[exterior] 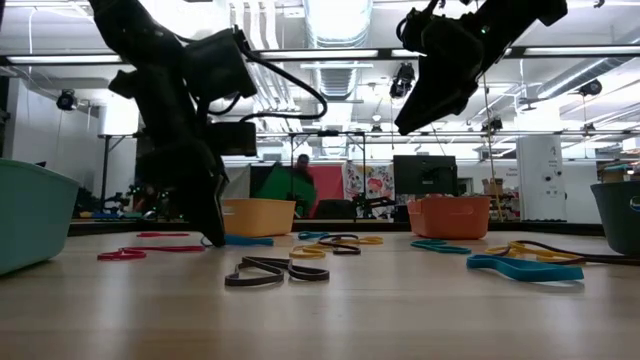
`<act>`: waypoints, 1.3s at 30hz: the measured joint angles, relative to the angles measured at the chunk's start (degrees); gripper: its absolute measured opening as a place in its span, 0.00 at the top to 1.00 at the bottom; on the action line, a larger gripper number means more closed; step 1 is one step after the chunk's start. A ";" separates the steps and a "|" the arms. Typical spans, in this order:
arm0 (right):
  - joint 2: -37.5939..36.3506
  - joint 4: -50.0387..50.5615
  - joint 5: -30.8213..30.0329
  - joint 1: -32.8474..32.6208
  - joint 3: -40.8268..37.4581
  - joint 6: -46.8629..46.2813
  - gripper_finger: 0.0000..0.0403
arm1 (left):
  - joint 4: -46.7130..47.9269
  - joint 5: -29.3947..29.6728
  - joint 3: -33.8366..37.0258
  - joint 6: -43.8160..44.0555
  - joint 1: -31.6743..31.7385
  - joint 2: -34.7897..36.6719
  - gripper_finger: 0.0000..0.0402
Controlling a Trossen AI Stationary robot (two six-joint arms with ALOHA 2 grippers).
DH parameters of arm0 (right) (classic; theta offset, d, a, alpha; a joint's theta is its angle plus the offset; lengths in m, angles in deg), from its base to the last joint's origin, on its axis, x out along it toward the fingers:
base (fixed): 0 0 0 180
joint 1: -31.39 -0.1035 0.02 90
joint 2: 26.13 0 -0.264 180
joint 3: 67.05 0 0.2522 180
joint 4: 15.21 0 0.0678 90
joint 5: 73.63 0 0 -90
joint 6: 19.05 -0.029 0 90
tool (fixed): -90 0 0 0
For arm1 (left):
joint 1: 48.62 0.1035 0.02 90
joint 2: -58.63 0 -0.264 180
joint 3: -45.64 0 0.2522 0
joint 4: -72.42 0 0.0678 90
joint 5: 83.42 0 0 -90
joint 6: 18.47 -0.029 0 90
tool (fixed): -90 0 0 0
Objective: Sort rubber bands into baskets
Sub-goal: Put the blue rubber band into the yellow bin
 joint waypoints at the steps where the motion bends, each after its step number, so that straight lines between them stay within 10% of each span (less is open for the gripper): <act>1: 0.00 -0.01 0.00 0.00 0.00 0.00 0.55 | 0.11 -0.12 0.00 -0.02 -0.02 0.14 0.98; 20: 0.00 -0.55 0.00 1.54 -0.02 0.12 0.55 | 1.08 2.84 -0.04 -10.54 2.76 15.75 1.00; 30: 0.00 -4.43 0.01 5.36 -0.02 2.73 0.55 | 1.01 5.97 -0.07 -13.88 18.28 26.49 1.00; 39: 0.00 -6.34 0.02 8.99 -0.02 3.19 0.55 | 0.74 3.50 -0.07 -13.70 33.27 20.58 1.00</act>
